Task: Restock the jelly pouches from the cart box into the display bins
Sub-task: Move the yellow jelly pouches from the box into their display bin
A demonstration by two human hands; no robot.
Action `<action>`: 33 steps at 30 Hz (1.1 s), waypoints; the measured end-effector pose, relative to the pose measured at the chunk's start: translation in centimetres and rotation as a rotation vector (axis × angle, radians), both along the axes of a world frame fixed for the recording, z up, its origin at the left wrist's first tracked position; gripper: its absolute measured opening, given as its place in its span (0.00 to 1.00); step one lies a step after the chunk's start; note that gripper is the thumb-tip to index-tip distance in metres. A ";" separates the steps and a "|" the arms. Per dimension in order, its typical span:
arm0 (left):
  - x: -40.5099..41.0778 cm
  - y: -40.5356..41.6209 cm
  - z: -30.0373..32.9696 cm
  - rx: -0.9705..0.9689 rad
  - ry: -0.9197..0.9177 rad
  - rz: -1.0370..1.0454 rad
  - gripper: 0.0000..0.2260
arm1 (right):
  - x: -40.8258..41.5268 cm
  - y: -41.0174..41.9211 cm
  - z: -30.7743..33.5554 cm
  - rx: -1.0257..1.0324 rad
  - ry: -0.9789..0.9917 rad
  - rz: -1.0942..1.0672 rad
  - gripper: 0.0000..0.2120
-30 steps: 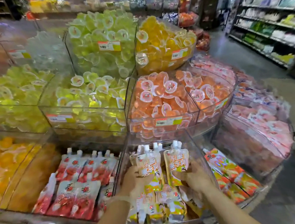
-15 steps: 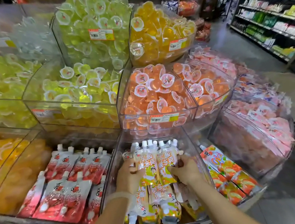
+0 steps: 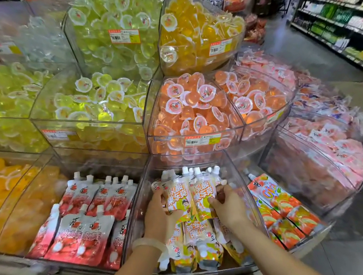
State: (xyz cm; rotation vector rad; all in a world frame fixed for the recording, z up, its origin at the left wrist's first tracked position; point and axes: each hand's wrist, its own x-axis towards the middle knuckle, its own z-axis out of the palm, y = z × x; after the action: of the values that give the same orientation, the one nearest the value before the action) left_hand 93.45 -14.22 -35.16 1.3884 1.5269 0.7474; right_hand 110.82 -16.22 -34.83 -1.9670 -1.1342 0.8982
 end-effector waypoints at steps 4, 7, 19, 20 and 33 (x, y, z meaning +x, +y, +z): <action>-0.1 0.1 0.1 0.108 0.078 0.002 0.32 | -0.2 -0.2 0.3 0.023 -0.170 0.060 0.12; -0.2 -0.2 -0.2 0.344 0.373 -0.076 0.29 | -0.7 -1.4 0.4 0.142 -0.511 0.236 0.20; 0.2 -1.2 1.7 0.316 0.623 -0.330 0.14 | -2.0 -2.6 1.5 0.006 -0.663 0.408 0.18; 0.0 -1.2 1.9 0.303 0.630 -0.344 0.15 | -2.1 -2.7 1.7 0.001 -0.648 0.409 0.18; 0.1 1.0 9.7 0.320 1.020 -0.581 0.43 | -1.2 -1.9 9.1 -0.146 -0.963 0.574 0.43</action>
State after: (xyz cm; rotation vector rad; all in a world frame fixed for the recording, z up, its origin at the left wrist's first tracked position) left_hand 93.57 -13.19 -25.48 2.5335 1.5814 -0.1565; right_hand 109.59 -18.13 -25.76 -2.2868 -2.3031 0.2287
